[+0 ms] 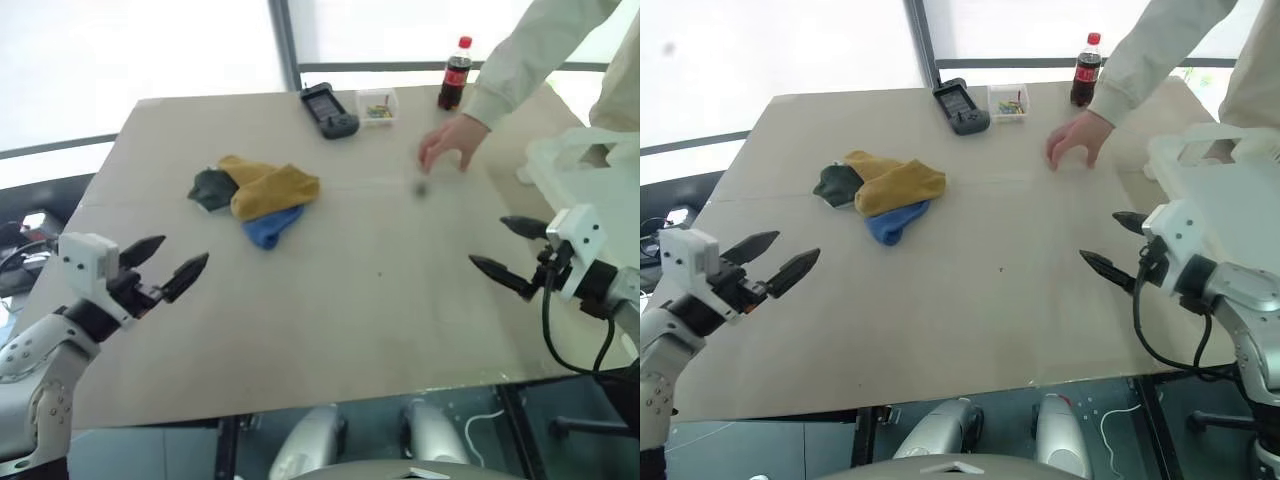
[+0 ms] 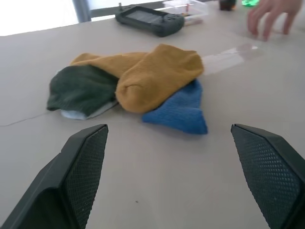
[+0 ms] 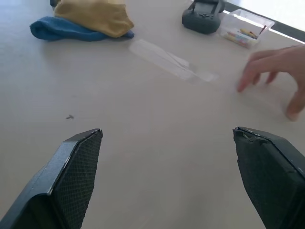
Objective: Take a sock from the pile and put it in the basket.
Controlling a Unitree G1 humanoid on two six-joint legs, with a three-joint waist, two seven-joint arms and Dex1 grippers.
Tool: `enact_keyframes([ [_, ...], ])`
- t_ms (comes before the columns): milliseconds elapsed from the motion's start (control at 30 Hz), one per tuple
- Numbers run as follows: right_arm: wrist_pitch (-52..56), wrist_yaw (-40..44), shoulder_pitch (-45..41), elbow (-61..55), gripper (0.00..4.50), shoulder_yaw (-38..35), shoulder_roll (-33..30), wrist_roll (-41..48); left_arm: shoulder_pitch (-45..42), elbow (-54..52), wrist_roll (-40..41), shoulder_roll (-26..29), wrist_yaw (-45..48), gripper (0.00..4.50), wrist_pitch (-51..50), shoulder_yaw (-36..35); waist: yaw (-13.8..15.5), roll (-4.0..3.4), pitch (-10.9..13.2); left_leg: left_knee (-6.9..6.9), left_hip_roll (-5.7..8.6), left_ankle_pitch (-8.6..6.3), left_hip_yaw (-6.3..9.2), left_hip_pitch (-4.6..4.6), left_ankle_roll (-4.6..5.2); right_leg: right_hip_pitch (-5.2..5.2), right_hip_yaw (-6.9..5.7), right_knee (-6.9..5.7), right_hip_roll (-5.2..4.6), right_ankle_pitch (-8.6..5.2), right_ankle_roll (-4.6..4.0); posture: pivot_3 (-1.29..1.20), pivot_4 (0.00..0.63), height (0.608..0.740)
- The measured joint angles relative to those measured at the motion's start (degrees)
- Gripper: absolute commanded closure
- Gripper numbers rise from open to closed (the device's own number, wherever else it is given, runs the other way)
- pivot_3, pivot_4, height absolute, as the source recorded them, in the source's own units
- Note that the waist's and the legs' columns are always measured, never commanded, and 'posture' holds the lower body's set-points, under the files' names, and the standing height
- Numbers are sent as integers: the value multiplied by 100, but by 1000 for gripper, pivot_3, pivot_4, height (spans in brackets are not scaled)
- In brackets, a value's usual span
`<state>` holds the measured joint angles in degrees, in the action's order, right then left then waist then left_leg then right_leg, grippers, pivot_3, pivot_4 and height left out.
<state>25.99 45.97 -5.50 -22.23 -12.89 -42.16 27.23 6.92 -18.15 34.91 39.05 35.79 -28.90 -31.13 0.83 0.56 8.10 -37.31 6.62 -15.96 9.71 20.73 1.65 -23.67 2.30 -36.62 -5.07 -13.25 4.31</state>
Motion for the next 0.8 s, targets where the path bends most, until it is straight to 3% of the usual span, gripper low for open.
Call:
enact_keyframes([
  [133,-163,-31,-278,-44,0,417,82,-216,-725,102,9,146,-839,104,-1247,315,-2,6,4,0,0,1,6,-1,-2,-3,-7,-8,12,0,0,0,150,740],
  [267,-298,-270,-566,-94,0,983,342,-645,-1653,386,-83,94,-1252,104,-1650,732,0,10,6,-2,8,3,9,2,-5,-6,-11,-10,13,0,0,0,150,740],
  [333,-352,-364,-774,-89,0,1160,704,-668,-2424,797,-293,-202,-1647,104,-1745,1007,5,15,9,-3,11,3,10,5,-5,-9,-11,-11,12,1,0,0,150,740],
  [567,-582,-395,-982,20,0,1381,1308,-646,-3731,2198,-1310,-930,-2434,104,-1361,1874,-16,22,11,-2,16,4,9,26,-6,-31,-4,-6,11,1,1,0,150,740],
  [800,-749,-419,-992,33,0,1477,1450,-706,-4075,2890,-1790,-1262,-2683,104,-938,2052,-65,24,12,-6,16,4,10,35,-7,-42,-4,-15,10,1,1,0,150,740],
])
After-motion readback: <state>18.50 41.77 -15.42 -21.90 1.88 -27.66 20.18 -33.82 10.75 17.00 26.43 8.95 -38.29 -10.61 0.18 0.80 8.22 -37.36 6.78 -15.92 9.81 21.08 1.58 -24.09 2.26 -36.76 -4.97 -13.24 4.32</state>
